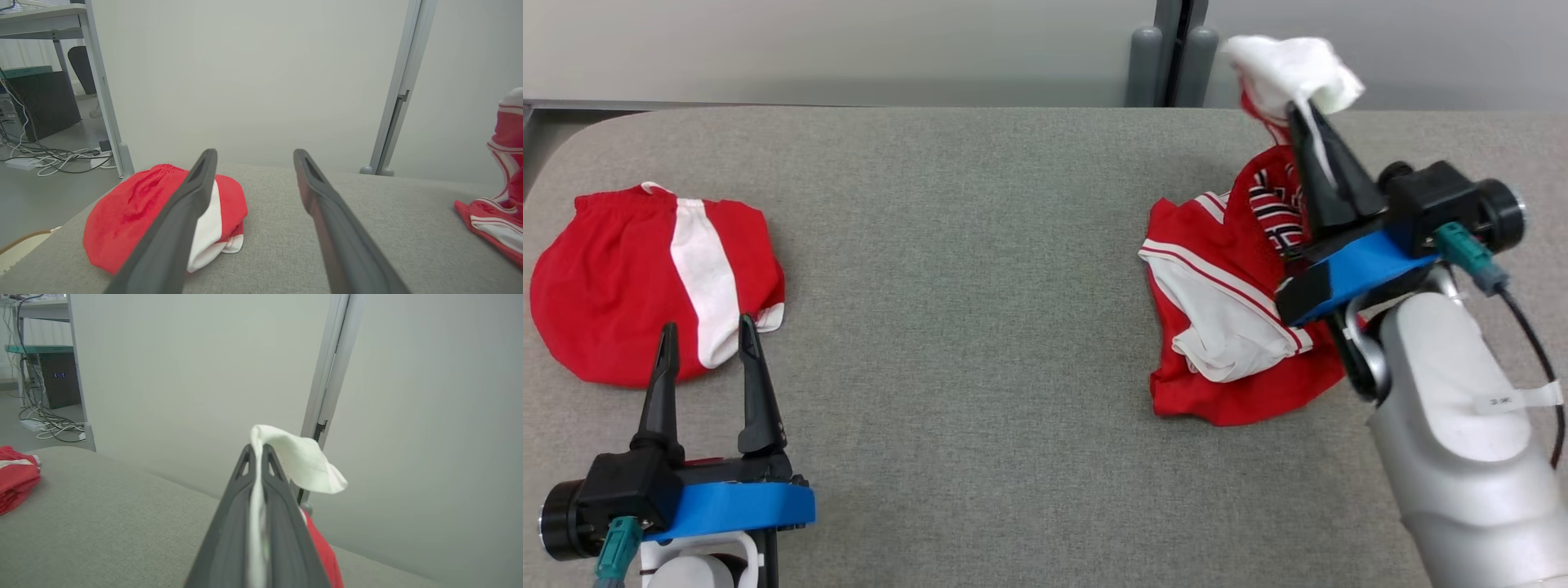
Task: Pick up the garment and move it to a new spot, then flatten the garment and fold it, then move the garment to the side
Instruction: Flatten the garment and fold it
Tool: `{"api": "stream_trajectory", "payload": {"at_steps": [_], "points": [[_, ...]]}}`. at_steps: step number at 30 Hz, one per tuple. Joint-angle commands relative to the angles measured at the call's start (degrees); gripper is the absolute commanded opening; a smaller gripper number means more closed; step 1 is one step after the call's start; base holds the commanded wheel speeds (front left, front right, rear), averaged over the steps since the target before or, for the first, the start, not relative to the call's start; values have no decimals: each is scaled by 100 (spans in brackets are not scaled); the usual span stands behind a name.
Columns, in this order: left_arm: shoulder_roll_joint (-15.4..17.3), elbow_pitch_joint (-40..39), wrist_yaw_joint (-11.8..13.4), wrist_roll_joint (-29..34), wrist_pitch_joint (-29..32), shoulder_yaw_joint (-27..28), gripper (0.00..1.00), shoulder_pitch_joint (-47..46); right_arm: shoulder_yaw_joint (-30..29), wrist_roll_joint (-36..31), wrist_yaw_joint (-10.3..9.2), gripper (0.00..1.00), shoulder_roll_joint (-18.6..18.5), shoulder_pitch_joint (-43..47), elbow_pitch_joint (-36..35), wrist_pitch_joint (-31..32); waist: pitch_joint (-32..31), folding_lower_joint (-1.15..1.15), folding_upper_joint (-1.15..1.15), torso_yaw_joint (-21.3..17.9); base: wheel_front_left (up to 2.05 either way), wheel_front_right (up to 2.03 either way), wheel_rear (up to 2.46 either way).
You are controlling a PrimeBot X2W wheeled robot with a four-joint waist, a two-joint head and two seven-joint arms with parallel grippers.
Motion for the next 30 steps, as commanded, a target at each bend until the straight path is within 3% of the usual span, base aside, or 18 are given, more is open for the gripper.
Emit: {"api": "stream_trajectory", "payload": {"at_steps": [1,15,29,30], "points": [[-2,-17,26,-31,-16,5,100,29,277,121,1,0,81,104,-111,-20,-16,1,0,60,0,0,0],[-3,1,94,-138,-16,-84,100,105,2473,841,1,0,510,415,-259,-20,-67,1,0,508,0,0,0],[-3,137,111,-227,-16,-201,100,12,4776,1807,1,0,532,958,-381,-21,-31,1,0,840,0,0,0],[-3,142,118,-237,-16,-203,100,18,4873,1836,1,27,534,961,-385,-21,-35,1,0,836,0,0,0]]}}
